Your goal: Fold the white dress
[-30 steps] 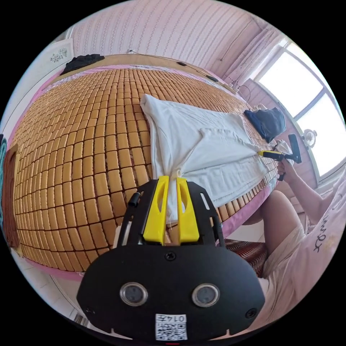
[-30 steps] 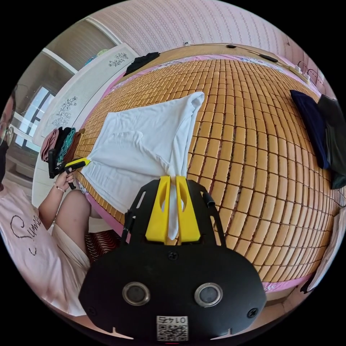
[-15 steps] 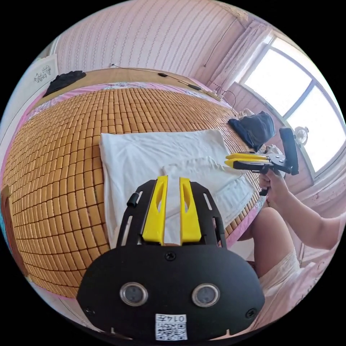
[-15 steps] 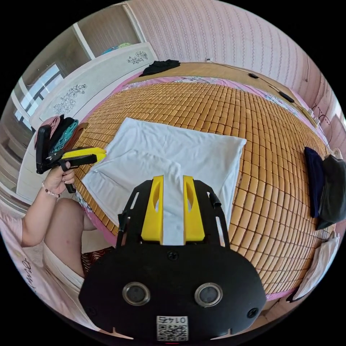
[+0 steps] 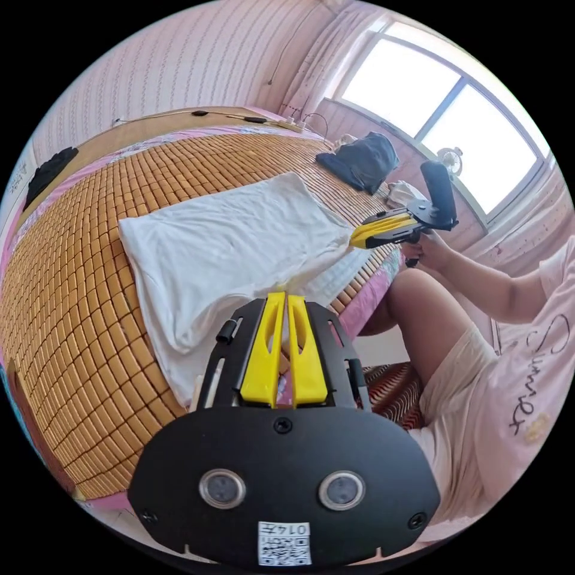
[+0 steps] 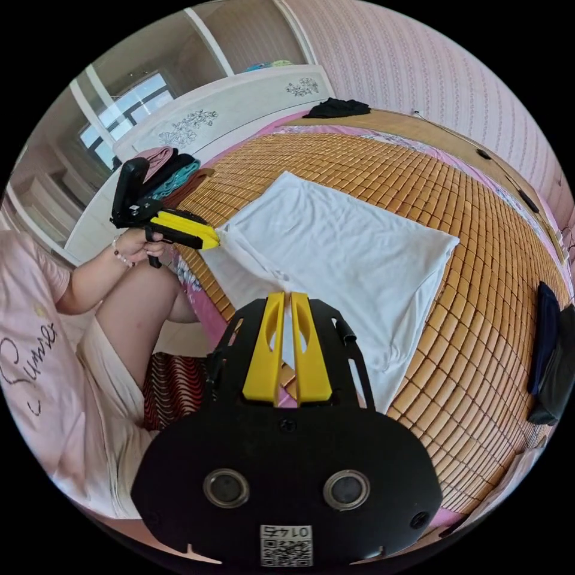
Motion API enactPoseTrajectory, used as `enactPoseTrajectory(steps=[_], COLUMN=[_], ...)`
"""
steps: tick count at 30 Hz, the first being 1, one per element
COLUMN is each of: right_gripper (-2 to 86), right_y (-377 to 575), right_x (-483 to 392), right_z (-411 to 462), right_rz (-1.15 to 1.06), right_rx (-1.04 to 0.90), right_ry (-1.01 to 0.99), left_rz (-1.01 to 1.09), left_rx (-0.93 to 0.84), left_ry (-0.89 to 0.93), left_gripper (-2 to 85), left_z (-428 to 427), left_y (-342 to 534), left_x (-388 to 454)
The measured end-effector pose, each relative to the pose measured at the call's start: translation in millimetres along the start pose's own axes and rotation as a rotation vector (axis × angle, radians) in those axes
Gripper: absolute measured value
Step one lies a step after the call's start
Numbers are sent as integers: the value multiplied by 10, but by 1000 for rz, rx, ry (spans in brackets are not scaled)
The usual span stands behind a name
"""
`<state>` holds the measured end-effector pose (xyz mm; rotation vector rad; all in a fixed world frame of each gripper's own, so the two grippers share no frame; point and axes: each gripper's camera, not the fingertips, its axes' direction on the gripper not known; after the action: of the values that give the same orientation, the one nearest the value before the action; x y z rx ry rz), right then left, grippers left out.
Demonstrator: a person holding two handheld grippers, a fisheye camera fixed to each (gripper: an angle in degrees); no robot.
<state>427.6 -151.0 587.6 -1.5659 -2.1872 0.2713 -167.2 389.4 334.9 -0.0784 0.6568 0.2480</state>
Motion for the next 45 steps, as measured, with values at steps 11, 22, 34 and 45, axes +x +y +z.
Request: enactPoseTrajectory(steps=[11,22,34,45], right_gripper=[4,-7,-5,-5], right_y=[-347,-2418,-3671,-4021], right_x=[-520,-445,-165,61], right_z=[-58,596,1329,1509], right_rz=[37,-66,-128,-131], right_rx=[-92,-318,-621,-704], right_ry=[93,302,364,421], left_rz=[19,188,336,328], left_rx=[-24,-82,-92,-60], left_ry=[-11,-75,1,43], left_gripper=[-7,-10,-10,-10], left_z=[327,1221,1413,1509], left_y=[79,-232,-184,-107], left_x=[529,751,844,852])
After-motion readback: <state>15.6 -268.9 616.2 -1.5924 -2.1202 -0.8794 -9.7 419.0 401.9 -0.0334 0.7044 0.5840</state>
